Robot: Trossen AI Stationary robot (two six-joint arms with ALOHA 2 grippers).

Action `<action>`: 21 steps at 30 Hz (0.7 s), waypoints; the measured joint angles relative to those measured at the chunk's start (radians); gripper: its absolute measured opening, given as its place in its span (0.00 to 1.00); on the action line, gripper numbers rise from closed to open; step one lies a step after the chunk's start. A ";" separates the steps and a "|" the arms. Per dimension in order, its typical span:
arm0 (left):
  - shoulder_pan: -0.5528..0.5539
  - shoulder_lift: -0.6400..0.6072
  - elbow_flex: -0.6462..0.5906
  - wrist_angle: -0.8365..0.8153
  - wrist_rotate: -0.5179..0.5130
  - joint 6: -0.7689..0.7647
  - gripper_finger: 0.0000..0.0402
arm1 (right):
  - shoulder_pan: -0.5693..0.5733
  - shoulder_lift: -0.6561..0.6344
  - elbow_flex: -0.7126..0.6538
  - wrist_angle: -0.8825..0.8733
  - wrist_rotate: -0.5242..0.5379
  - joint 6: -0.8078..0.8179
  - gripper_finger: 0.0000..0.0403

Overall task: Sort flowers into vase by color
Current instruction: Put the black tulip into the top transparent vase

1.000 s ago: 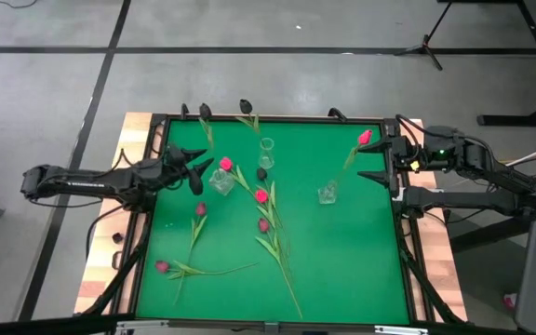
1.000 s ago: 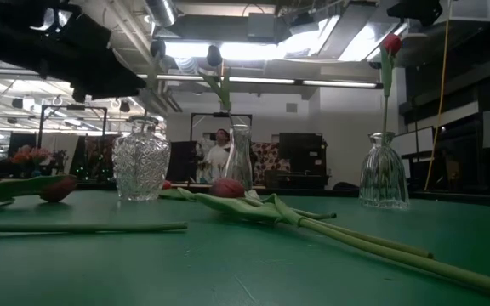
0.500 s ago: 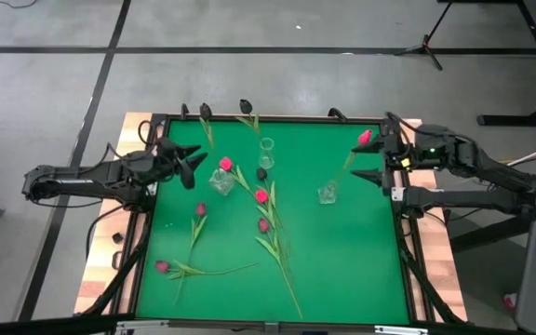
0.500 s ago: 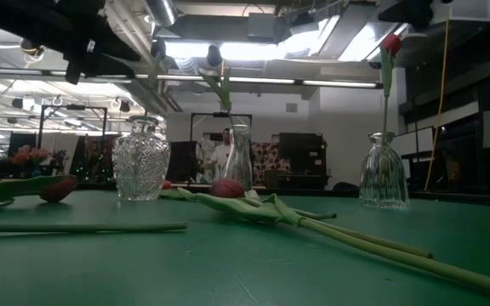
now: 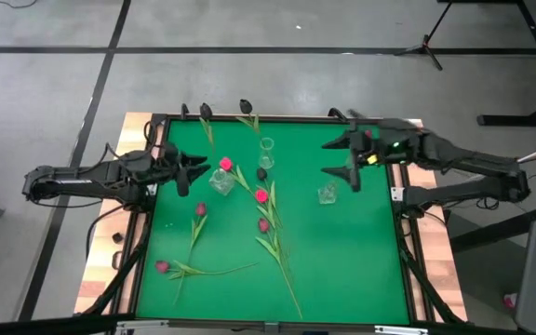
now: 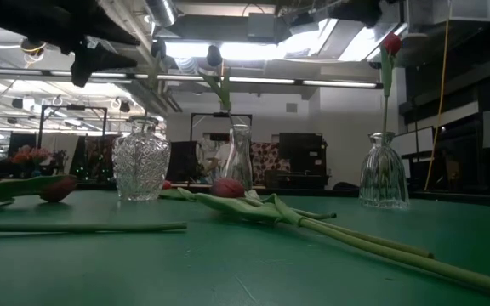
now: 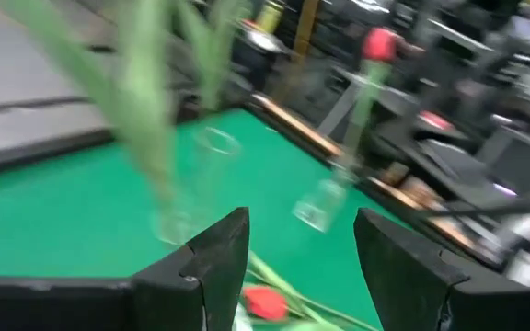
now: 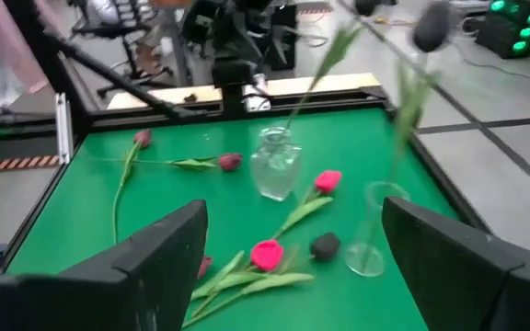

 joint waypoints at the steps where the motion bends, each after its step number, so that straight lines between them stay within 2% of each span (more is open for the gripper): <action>1: 0.000 -0.001 0.000 0.007 0.038 -0.001 0.48 | 0.027 0.028 0.017 0.007 0.017 -0.015 0.81; 4: 0.000 -0.002 0.000 0.029 0.115 -0.002 0.48 | 0.113 0.114 0.093 0.008 0.108 -0.057 0.81; 7: 0.000 -0.002 0.000 0.034 0.128 -0.001 0.48 | 0.189 0.201 0.161 -0.008 0.258 -0.049 0.81; 11: 0.000 -0.002 0.000 0.033 0.128 0.003 0.48 | 0.258 0.312 0.205 -0.012 0.423 0.093 0.81; 21: -0.001 -0.002 0.000 0.032 0.128 0.035 0.48 | 0.323 0.620 0.212 -0.040 0.647 0.454 0.81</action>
